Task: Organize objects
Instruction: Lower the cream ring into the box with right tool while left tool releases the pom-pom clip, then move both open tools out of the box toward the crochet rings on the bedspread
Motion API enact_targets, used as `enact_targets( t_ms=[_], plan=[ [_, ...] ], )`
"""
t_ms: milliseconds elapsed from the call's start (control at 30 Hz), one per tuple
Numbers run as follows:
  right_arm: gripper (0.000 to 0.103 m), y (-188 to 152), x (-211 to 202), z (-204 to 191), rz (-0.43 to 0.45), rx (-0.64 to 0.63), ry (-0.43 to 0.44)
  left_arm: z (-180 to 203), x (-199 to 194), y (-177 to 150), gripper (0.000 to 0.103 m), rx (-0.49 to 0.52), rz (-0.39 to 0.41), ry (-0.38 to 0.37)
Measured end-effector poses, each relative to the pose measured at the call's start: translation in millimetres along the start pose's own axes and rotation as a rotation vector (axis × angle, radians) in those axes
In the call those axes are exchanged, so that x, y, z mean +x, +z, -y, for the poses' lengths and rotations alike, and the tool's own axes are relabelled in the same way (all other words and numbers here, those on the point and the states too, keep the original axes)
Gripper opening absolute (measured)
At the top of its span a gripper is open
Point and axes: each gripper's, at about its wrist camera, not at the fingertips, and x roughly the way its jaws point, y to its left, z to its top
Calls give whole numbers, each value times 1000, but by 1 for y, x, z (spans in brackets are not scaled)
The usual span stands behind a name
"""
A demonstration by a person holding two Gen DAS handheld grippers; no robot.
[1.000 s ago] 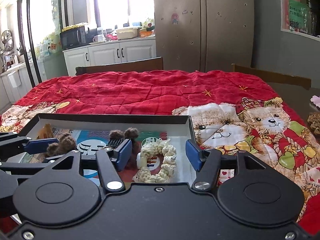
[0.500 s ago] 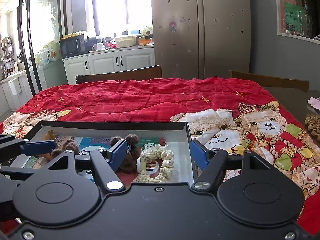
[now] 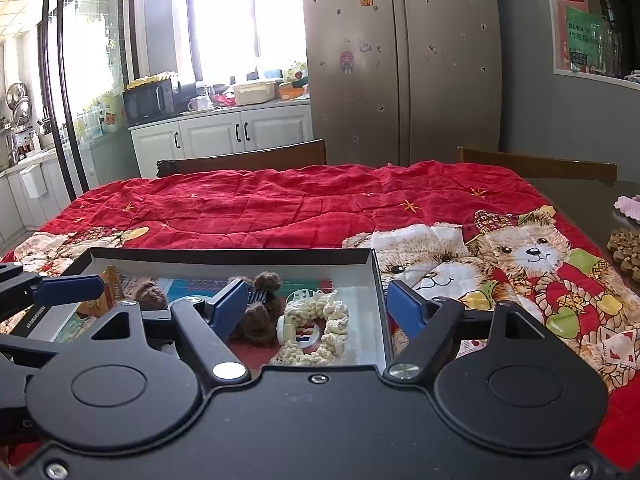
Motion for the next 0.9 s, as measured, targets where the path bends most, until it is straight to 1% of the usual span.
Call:
enact_targets(
  t_ms=[233,400,500,733,900],
  plan=[
    [76,-2,-5,1,1,-1,2,0,-9,-2,79,1,15,5],
    [78,-2,-10,2,8,-5,2,-3,-19,-3,80,-5,28,16],
    [78,-3,-12,3,8,-5,4,-7,-28,-4,83,-15,40,20],
    [78,-3,-23,-2,22,-30,10,-14,-43,-3,83,-40,59,27],
    [78,0,-31,-6,32,-47,22,-16,-50,-5,84,-37,58,32]
  ],
)
